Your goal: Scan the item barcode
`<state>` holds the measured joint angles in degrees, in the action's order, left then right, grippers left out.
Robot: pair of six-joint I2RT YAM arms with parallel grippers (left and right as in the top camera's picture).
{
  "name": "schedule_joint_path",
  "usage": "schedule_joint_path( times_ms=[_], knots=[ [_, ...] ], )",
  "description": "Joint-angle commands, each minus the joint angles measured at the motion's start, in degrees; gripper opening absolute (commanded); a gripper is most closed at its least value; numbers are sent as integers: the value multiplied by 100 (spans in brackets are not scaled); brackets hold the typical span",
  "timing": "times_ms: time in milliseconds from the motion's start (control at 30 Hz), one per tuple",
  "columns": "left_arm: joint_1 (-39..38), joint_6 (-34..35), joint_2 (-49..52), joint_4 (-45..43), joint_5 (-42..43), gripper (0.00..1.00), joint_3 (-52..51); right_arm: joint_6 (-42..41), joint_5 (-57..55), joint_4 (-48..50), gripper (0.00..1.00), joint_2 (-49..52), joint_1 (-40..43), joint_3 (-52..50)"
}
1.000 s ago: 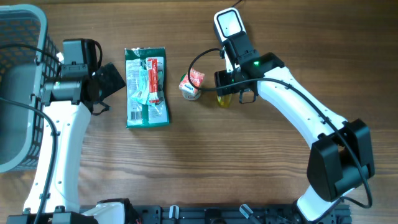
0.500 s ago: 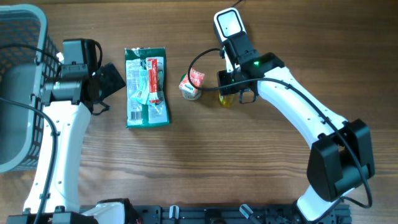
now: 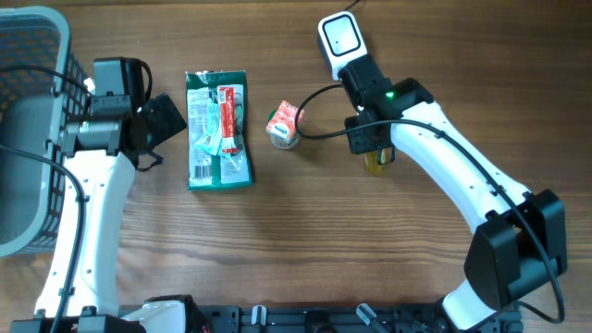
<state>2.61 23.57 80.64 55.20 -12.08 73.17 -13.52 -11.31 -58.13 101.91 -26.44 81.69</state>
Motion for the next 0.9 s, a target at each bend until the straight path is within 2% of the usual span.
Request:
schedule_joint_path(
  times_ms=[0, 133, 367, 700, 767, 867],
  knots=[
    [-26, -85, 15, -13, 9, 100, 0, -201, -256, 52, 39, -186, 92, 37],
    [-26, -85, 15, -13, 9, 100, 0, -319, -201, 118, 38, -186, 240, 37],
    [-26, -87, 15, -13, 9, 100, 0, -140, 1377, 262, 38, -186, 1069, 37],
    [-26, -85, 15, -13, 9, 100, 0, -125, 1438, 225, 43, -186, 1167, 33],
    [-26, -85, 15, -13, 9, 100, 0, -127, 1440, 179, 48, -186, 1167, 33],
    [-26, -85, 15, -13, 9, 100, 0, -129, 1440, 131, 65, -186, 1167, 22]
  ],
)
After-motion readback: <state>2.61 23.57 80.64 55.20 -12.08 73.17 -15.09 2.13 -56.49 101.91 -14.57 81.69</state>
